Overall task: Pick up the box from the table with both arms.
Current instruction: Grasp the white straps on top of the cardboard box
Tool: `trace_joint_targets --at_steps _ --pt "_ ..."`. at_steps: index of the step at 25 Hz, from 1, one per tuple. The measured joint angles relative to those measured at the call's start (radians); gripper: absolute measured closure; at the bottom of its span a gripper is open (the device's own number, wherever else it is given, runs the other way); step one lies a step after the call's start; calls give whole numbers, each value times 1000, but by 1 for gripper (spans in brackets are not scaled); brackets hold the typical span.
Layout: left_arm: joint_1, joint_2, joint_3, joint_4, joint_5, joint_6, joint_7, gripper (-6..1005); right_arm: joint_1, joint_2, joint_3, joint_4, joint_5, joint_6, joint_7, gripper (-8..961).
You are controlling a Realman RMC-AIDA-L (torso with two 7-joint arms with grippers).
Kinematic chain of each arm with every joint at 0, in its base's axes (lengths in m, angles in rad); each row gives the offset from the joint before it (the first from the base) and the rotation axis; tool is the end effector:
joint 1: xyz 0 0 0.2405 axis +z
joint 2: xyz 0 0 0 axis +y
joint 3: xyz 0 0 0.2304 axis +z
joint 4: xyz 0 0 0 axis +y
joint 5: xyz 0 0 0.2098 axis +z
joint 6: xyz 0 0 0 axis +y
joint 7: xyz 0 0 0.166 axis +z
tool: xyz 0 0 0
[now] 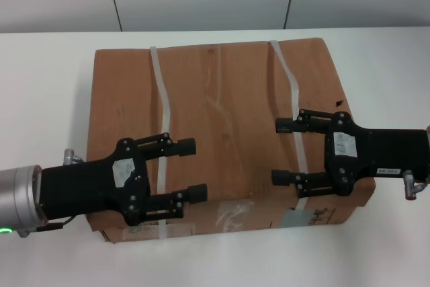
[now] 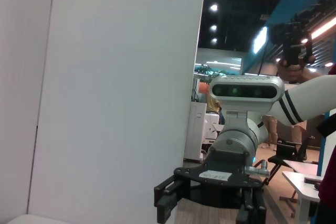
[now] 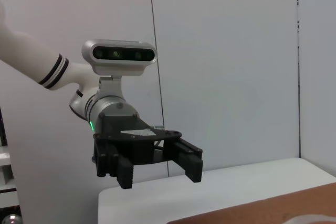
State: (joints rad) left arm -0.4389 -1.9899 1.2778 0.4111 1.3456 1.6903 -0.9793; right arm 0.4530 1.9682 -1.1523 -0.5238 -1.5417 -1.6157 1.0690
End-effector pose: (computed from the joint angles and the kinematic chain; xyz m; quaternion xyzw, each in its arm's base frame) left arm -0.2131 0.2673 -0.0297 -0.9247 -0.0857 -0.3673 0.0517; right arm 0.2249 0.2915 -0.0157 -0.9505 0.0794 0.2905 0.0763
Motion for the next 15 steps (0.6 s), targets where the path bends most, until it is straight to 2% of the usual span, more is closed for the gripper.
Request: trace_joint_targets --at_steps 15 --pt "3 -2 -12 0 -8 0 7 259 -1 3 0 -3 0 3 -1 69"
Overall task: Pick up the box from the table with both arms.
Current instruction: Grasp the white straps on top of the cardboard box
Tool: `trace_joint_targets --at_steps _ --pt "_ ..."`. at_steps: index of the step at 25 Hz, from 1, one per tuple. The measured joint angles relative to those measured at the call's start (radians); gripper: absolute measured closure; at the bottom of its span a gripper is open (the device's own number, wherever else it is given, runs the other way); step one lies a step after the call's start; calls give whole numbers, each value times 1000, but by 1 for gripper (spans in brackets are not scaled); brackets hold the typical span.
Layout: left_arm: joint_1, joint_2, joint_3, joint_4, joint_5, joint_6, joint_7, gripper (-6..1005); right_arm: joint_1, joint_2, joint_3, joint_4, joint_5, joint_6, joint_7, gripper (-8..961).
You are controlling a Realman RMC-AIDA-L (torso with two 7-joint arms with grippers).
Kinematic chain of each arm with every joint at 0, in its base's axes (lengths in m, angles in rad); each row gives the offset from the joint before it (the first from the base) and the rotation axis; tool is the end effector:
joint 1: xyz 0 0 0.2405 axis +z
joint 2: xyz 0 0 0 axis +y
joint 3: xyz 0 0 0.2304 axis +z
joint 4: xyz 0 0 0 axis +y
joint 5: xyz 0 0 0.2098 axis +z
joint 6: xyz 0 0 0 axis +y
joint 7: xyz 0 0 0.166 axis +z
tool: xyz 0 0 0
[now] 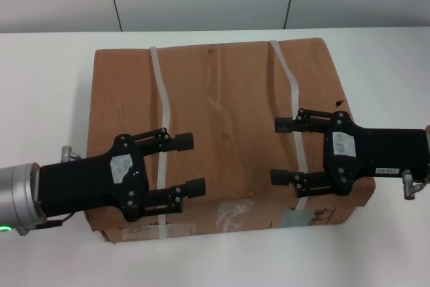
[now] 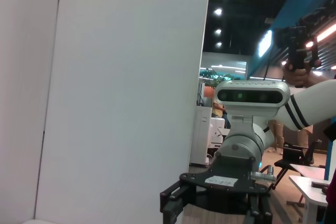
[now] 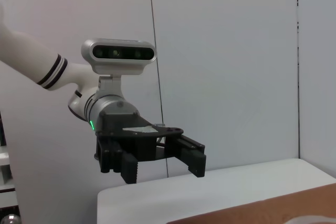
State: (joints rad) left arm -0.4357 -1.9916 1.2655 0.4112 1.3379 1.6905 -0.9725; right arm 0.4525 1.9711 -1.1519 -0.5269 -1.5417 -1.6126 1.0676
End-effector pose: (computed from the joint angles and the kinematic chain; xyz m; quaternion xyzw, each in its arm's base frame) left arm -0.2129 0.2689 -0.0277 -0.9219 -0.0848 -0.3730 0.0610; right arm 0.2242 0.2918 -0.0164 -0.9504 0.0782 0.2907 0.0777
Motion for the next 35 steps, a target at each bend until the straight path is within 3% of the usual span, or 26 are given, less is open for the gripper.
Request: trace_joint_targets --at_steps 5,8,12,15,21,35 --pt "2 -1 -6 0 -7 0 0 258 0 3 2 2 4 26 1 69" --pt "5 -7 -51 -3 -8 -7 -11 258 -4 25 41 3 9 93 10 69" --pt "8 -26 -138 -3 -8 -72 -61 258 -24 68 176 6 11 193 26 70" --pt "16 -41 -218 -5 -9 -147 -104 258 -27 85 267 20 11 239 47 70" --pt "17 -46 -306 -39 -10 -315 -205 259 -26 88 299 44 8 413 275 71" --pt "-25 -47 -287 -82 18 -485 -326 259 90 91 280 216 0 553 371 72"
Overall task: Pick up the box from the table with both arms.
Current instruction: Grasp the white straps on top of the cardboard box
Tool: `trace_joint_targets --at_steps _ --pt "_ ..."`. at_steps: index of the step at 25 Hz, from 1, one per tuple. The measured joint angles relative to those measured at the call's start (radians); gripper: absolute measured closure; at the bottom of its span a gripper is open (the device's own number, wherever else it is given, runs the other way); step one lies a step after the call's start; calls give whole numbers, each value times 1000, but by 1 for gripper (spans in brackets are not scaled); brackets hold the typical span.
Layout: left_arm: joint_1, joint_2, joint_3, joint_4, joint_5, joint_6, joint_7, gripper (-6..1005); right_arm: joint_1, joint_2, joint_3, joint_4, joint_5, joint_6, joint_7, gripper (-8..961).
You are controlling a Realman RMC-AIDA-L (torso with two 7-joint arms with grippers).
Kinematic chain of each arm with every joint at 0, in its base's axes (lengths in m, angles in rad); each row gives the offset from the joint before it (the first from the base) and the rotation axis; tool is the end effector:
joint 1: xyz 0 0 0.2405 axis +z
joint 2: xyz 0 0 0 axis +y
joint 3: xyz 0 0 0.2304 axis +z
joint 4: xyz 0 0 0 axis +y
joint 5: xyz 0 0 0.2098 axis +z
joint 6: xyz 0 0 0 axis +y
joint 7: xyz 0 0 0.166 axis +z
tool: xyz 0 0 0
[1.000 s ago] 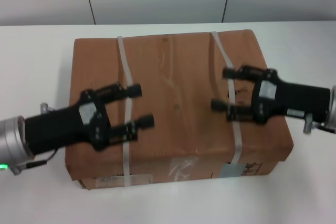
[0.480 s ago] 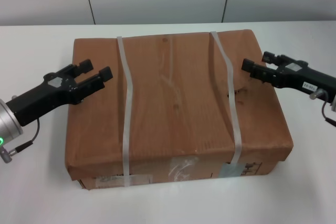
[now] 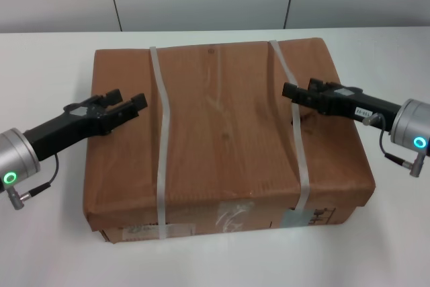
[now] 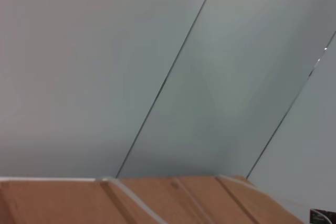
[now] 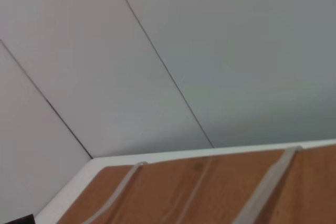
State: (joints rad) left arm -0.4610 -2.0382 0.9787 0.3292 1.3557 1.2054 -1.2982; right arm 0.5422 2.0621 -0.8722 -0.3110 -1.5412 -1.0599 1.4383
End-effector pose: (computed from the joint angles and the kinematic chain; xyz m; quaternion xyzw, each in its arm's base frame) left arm -0.2739 0.3401 -0.0265 -0.8254 -0.3776 -0.3331 0.2554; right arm 0.2768 0.3587 -0.0432 -0.8139 0.4364 0.2839 0.2579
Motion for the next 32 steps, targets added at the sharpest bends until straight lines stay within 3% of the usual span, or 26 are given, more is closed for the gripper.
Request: trace_joint_targets --at_steps 7,18,32 --pt "-13 0 9 -5 12 -6 -21 258 20 7 -16 15 0 24 29 73" --pt "-83 2 154 -11 24 -106 -177 259 102 13 -67 80 0 67 63 74" --pt "-185 1 172 -60 114 -122 -321 258 159 16 -111 104 8 77 54 76"
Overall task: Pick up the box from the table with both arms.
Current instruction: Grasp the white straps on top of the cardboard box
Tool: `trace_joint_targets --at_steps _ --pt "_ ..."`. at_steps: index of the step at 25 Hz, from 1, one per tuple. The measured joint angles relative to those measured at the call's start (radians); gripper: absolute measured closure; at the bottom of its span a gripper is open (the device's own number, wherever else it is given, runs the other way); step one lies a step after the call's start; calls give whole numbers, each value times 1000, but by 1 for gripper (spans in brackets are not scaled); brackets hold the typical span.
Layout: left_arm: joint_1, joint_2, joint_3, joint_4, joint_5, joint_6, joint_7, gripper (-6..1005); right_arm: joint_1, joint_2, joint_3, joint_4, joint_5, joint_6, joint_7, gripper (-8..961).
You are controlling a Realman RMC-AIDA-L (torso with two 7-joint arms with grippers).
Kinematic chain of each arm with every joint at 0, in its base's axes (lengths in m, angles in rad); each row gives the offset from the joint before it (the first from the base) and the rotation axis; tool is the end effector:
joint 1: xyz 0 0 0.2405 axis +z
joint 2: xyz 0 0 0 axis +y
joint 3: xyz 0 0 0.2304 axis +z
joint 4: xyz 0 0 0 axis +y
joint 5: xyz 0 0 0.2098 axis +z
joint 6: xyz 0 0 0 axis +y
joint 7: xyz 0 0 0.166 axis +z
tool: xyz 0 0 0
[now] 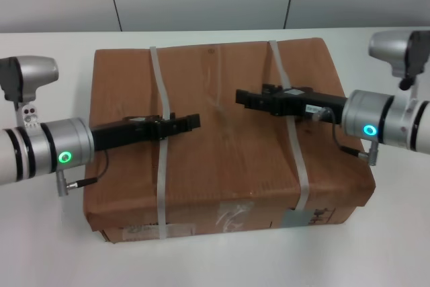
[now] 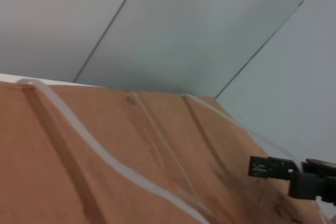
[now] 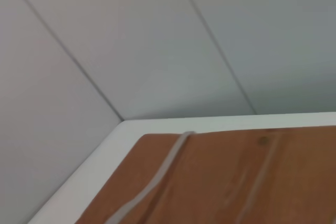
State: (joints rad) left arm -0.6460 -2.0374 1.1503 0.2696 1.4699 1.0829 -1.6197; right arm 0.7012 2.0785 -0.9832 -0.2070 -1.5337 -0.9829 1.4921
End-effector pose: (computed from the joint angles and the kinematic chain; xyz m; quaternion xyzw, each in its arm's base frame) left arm -0.2389 0.3586 -0.0719 -0.8462 -0.4473 -0.2473 0.1507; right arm 0.2361 0.3726 -0.0825 -0.8431 0.4325 0.2481 0.2015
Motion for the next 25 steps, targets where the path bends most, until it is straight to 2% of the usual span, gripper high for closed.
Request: trace_joint_targets --at_steps 3,10,16,21,25 --pt "-16 -2 19 -2 1 0 -10 259 16 0 -7 11 1 0 -17 92" --pt "-31 -4 35 -9 -5 0 -1 263 24 0 -8 20 2 -11 -47 316" --pt "-32 -6 31 -8 -9 0 51 432 22 0 -3 35 23 -33 -131 445" --pt "-31 -8 29 -4 -10 0 61 675 15 0 0 43 41 -36 -154 539" --pt "-26 -8 27 -2 -13 0 62 764 9 0 -5 47 71 -41 -174 573"
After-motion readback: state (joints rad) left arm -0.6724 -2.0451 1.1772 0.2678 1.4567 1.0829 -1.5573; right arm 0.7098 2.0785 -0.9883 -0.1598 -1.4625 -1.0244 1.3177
